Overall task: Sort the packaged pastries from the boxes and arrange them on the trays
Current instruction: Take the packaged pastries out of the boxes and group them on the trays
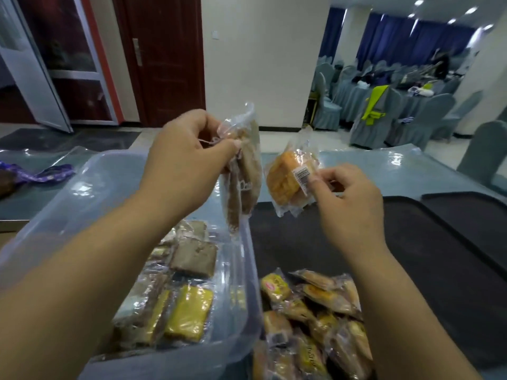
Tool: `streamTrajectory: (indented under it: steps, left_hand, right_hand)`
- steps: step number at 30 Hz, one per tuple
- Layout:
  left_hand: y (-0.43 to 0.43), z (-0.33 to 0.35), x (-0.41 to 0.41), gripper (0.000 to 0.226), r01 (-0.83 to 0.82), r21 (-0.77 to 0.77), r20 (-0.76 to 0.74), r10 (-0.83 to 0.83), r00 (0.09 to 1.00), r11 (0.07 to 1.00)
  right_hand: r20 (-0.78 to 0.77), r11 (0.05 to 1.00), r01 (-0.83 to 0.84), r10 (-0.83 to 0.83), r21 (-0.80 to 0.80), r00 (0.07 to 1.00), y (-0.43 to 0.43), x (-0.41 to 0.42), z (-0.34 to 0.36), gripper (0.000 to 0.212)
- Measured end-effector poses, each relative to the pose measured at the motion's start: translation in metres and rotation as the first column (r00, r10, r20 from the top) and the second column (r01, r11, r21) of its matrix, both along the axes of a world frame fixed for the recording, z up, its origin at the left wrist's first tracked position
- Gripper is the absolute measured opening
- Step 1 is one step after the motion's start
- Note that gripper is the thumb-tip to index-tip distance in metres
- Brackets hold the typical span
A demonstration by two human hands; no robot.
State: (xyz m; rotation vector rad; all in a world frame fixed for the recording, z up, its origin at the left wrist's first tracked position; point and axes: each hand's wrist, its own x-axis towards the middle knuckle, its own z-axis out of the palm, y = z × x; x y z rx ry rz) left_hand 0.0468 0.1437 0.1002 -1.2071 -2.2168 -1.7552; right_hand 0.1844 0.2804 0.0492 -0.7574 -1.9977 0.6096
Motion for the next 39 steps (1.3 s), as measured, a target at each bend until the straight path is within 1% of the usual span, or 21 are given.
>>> streamTrajectory:
  steps: [3,7,9,13,15,17,20,22,24,26,28,30,33,34,35,39]
  left_hand:
    - [0.036,-0.003,0.036,0.009,0.033,-0.034,-0.002,-0.034,0.999,0.999]
    - [0.084,-0.023,0.081,0.008,0.066,-0.075,0.054,-0.062,0.997,0.995]
    - [0.103,-0.04,0.099,0.009,0.065,-0.105,0.115,-0.053,0.992,0.992]
    - [0.124,-0.087,0.121,0.013,0.032,-0.167,0.271,0.015,0.963,0.985]
    - [0.125,-0.11,0.127,0.014,-0.005,-0.198,0.316,0.069,0.946,0.98]
    - [0.122,-0.126,0.135,0.012,-0.027,-0.248,0.341,0.114,0.933,0.968]
    - [0.117,-0.145,0.138,0.011,-0.042,-0.254,0.415,0.148,0.898,0.966]
    - [0.115,-0.152,0.139,0.01,-0.062,-0.23,0.449,0.162,0.879,0.971]
    - [0.113,-0.157,0.137,0.009,-0.082,-0.199,0.479,0.169,0.861,0.977]
    - [0.111,-0.156,0.136,0.009,-0.097,-0.166,0.501,0.168,0.849,0.981]
    - [0.11,-0.152,0.133,0.009,-0.105,-0.112,0.541,0.149,0.828,0.988]
    - [0.112,-0.148,0.131,0.008,-0.089,-0.078,0.545,0.117,0.83,0.993]
    - [0.118,-0.144,0.13,0.006,-0.045,-0.058,0.475,0.067,0.878,0.997]
    - [0.121,-0.142,0.13,0.006,-0.021,-0.048,0.463,0.041,0.885,0.999]
    - [0.124,-0.142,0.13,0.007,0.006,-0.039,0.459,0.013,0.888,0.999]
    - [0.14,-0.141,0.141,0.013,0.15,0.002,0.506,-0.13,0.853,0.989]
  right_hand:
    - [0.047,0.999,-0.009,0.011,-0.033,0.999,0.027,0.039,-0.011,0.012]
    - [0.188,0.996,-0.03,0.044,-0.08,0.981,0.069,0.087,-0.033,0.01]
    - [0.247,0.995,-0.041,0.063,-0.093,0.967,0.089,0.108,-0.05,0.011]
    - [0.374,0.993,-0.055,0.089,-0.101,0.923,0.122,0.137,-0.088,0.015]
    - [0.437,0.995,-0.07,0.094,-0.072,0.894,0.133,0.146,-0.109,0.015]
    - [0.493,0.995,-0.098,0.085,0.001,0.866,0.138,0.152,-0.128,0.013]
    - [0.545,0.971,-0.207,0.11,0.12,0.831,0.139,0.157,-0.151,0.012]
    - [0.606,0.948,-0.283,0.138,0.149,0.783,0.138,0.16,-0.169,0.013]
    - [0.677,0.927,-0.354,0.184,0.12,0.713,0.134,0.162,-0.186,0.013]
    - [0.753,0.909,-0.411,0.218,0.075,0.62,0.129,0.164,-0.197,0.01]
    - [0.782,0.893,-0.446,0.243,0.051,0.575,0.125,0.168,-0.201,0.013]
    - [0.769,0.89,-0.45,0.336,-0.072,0.543,0.12,0.171,-0.196,0.007]
    - [0.716,0.899,-0.339,0.428,-0.276,0.551,0.12,0.177,-0.186,0.023]
    - [0.679,0.897,-0.29,0.442,-0.333,0.587,0.119,0.178,-0.182,0.025]
    - [0.634,0.899,-0.239,0.43,-0.368,0.643,0.119,0.179,-0.177,0.024]
    - [0.452,0.88,-0.09,0.325,-0.466,0.831,0.124,0.189,-0.161,0.009]
